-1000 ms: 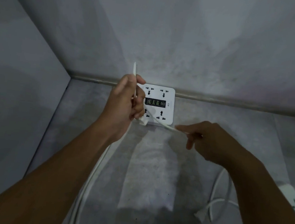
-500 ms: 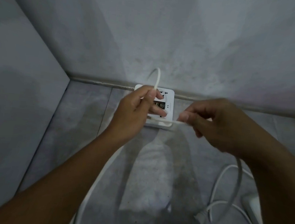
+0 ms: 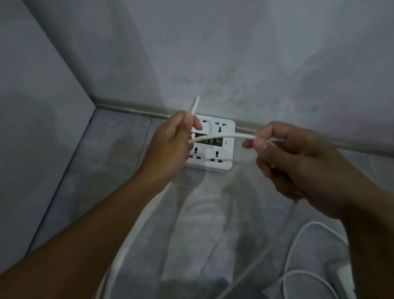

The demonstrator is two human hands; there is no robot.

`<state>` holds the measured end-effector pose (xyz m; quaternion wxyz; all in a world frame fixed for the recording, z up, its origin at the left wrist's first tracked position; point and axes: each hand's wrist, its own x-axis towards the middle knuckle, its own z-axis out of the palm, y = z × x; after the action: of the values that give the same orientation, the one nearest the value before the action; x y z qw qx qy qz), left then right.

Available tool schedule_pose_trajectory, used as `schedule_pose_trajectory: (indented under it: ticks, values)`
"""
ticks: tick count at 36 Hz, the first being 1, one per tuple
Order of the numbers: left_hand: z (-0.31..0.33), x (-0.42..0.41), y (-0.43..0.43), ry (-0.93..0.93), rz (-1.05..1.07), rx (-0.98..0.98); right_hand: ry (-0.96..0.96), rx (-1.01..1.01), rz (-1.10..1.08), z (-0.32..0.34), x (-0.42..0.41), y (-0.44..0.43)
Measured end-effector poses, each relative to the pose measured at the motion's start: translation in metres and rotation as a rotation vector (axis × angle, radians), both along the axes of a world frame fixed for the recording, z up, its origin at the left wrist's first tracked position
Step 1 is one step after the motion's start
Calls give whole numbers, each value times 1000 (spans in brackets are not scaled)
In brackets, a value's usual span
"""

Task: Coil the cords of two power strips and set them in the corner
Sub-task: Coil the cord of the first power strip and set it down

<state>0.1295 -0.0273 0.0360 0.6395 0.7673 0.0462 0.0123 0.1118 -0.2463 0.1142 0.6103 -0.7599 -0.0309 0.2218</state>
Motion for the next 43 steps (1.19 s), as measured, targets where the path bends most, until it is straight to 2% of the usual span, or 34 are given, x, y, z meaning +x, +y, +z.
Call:
schedule_pose_trajectory:
  ticks: [3, 6, 8, 12, 14, 16, 19, 21, 23, 25, 27, 31, 34, 38, 43]
  values:
    - [5, -4, -9, 9, -46, -24, -215, -132, -50, 0, 7, 8]
    - [10, -7, -15, -3, -87, -42, -327, -279, -36, -1, 9, 21]
    - [12, -8, -16, -2, -98, -45, -386, -364, -99, -3, 9, 27]
    - [12, -7, -16, 56, -82, -47, -407, -367, -221, -6, 13, 33]
    - [12, -5, -14, 97, -65, -37, -283, -220, -262, -10, 15, 33]
    - [14, -3, -10, 144, -46, -68, -28, -3, -262, -15, 15, 29]
    - [18, 3, -5, 232, 15, -265, 304, 205, -78, -28, 10, 14]
    - [21, 7, 0, 266, 78, -413, 409, 343, 34, -41, 2, 2]
    - [22, 10, 5, 283, 130, -496, 410, 473, 53, -51, -5, -4]
    - [21, 10, 8, 313, 128, -538, 328, 564, -53, -55, -6, -5]
    - [17, 5, 5, 357, 85, -569, 222, 558, -226, -53, 1, 0]
    - [13, -5, -3, 413, -111, -588, -27, 345, -549, -42, 25, 6]
    - [16, -9, -7, 434, -256, -583, -211, 257, -712, -38, 40, 1]
    - [20, -9, -9, 423, -366, -603, -467, 81, -694, -37, 46, -6]
    - [19, -9, -4, 419, -366, -566, -574, 12, -594, -35, 44, -7]
